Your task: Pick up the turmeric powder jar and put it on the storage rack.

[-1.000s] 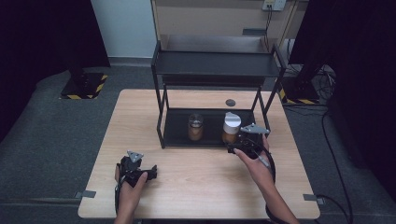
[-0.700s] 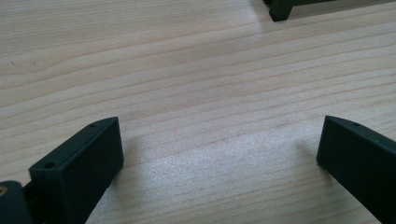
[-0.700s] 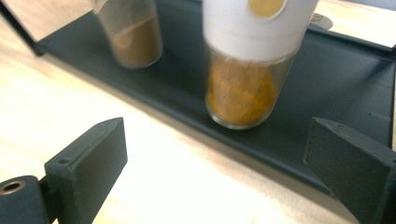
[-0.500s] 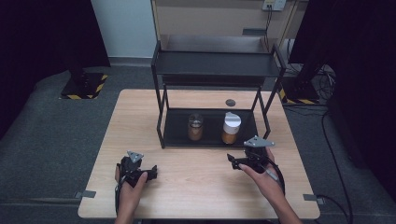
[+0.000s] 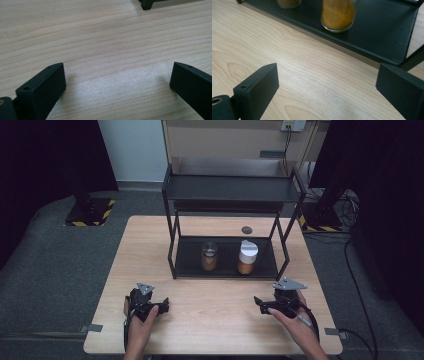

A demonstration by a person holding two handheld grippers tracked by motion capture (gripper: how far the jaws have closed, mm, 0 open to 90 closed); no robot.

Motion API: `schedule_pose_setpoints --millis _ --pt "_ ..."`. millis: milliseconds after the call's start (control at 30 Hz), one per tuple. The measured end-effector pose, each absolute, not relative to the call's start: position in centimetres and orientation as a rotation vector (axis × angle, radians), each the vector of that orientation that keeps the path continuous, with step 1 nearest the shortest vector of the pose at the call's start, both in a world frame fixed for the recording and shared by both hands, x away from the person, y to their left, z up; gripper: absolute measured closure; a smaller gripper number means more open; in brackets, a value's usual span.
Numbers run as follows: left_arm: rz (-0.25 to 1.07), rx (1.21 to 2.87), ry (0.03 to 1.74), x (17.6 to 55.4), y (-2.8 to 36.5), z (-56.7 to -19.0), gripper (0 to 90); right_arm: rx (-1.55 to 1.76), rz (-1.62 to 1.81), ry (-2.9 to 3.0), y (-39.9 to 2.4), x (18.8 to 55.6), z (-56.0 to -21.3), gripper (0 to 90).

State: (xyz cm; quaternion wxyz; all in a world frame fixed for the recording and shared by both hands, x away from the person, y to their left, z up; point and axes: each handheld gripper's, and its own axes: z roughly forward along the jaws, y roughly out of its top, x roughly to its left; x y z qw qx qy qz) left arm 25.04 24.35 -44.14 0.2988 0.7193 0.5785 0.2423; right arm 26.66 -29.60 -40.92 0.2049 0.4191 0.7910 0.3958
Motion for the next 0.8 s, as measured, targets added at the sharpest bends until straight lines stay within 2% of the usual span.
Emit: schedule_pose_setpoints --millis 800 --pt "0.644 1.906 1.539 25.0 24.3 -44.2 0.0 1.21 1.052 2.19 -31.4 26.2 -42.3 5.2"
